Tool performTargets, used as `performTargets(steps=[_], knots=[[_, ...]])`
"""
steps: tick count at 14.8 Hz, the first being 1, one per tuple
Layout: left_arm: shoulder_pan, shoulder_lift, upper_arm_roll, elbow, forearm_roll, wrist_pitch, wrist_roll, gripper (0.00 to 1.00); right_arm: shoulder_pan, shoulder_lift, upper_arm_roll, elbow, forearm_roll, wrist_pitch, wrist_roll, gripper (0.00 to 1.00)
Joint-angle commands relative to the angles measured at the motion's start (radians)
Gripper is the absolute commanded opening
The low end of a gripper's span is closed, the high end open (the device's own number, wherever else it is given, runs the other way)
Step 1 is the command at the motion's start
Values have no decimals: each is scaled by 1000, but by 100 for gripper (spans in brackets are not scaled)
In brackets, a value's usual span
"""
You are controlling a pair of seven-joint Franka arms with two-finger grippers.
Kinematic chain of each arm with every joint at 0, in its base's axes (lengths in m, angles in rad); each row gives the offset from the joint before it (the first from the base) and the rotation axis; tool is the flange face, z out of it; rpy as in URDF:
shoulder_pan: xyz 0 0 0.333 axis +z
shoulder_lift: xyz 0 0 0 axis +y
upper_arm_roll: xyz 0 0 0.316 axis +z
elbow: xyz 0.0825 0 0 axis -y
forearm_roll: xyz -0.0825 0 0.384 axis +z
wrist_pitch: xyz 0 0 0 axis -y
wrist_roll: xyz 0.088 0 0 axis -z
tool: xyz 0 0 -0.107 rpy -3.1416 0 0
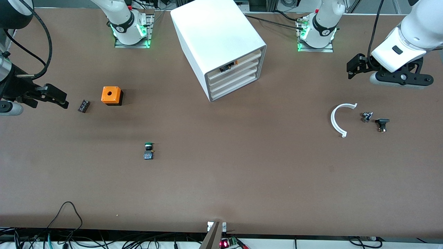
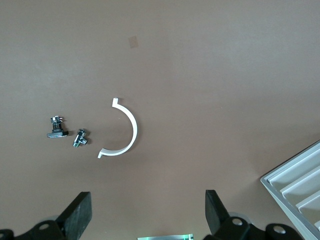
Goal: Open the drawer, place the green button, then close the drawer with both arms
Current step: 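Reach the right gripper toward the small black-and-green button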
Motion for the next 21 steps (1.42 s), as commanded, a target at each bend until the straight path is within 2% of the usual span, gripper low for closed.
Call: performTargets(steps=[1,10,21], knots=[[3,68,-2,92,17,-10,13,100,-7,-2,2,4,3,-18,0,100],[0,161,-2,115,17,48,-1,100,-10,1,2,-18,12,-16,-12,100],[12,166,4,138,8,55,11,100,13,25,12,-54,3,-70,-9,100]])
